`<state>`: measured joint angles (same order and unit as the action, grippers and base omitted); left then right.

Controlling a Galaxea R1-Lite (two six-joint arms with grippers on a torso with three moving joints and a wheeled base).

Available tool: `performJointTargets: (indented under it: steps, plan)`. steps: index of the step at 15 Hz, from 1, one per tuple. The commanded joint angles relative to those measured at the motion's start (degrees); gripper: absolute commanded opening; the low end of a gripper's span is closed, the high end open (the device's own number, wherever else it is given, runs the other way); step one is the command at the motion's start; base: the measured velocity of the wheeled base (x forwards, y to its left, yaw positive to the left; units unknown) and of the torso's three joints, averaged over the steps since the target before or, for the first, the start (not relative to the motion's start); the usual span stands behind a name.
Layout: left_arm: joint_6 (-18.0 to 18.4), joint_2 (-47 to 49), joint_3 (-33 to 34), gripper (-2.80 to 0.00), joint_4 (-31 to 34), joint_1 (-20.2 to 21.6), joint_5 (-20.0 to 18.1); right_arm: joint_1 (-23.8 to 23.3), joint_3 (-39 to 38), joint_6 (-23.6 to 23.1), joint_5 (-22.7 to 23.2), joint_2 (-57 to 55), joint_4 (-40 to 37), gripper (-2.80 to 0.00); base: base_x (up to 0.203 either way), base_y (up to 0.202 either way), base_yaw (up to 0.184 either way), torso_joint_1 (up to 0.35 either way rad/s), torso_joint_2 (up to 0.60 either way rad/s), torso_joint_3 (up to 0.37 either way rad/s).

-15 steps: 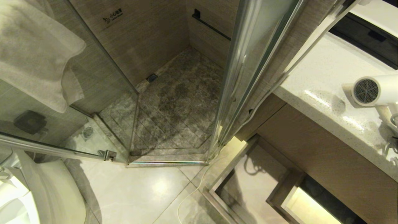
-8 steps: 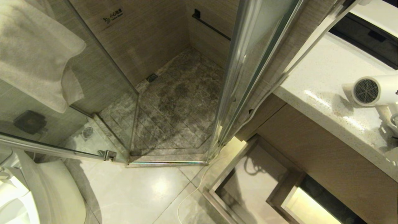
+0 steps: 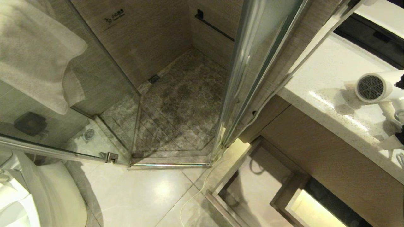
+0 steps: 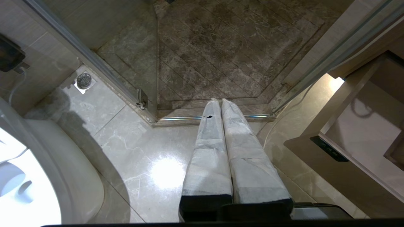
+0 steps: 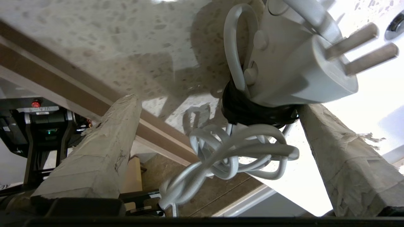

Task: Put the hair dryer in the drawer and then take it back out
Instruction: Pick up the hairdryer

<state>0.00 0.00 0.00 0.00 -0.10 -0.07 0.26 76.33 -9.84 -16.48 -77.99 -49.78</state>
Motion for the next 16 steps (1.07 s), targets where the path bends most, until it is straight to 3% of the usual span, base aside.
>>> performJointTargets:
  steps: [1,5,8,13,16]
  plan:
    - [0.0,0.0,0.1,-2.8,0.0,0.0,0.0,-0.4,-0.2,-0.1,0.1,-0.8,1.6,0.0,0.0,0.0,0.0,0.0,0.0,0.0]
    - [0.0,0.0,0.1,-2.8,0.0,0.0,0.0,-2.3,0.4,-1.1,0.2,-1.9,5.7,0.0,0.0,0.0,0.0,0.0,0.0,0.0]
    - [0.0,0.0,0.1,-2.8,0.0,0.0,0.0,-5.4,1.1,-6.0,0.2,-1.3,6.1,0.0,0.0,0.0,0.0,0.0,0.0,0.0]
    - [0.0,0.0,0.1,-2.8,0.0,0.0,0.0,-6.3,5.8,-7.0,0.2,-0.9,6.3,0.0,0.0,0.0,0.0,0.0,0.0,0.0]
    - [0.0,0.0,0.1,-2.8,0.0,0.0,0.0,-6.3,3.9,-7.8,0.3,2.3,5.9,0.0,0.0,0.0,0.0,0.0,0.0,0.0]
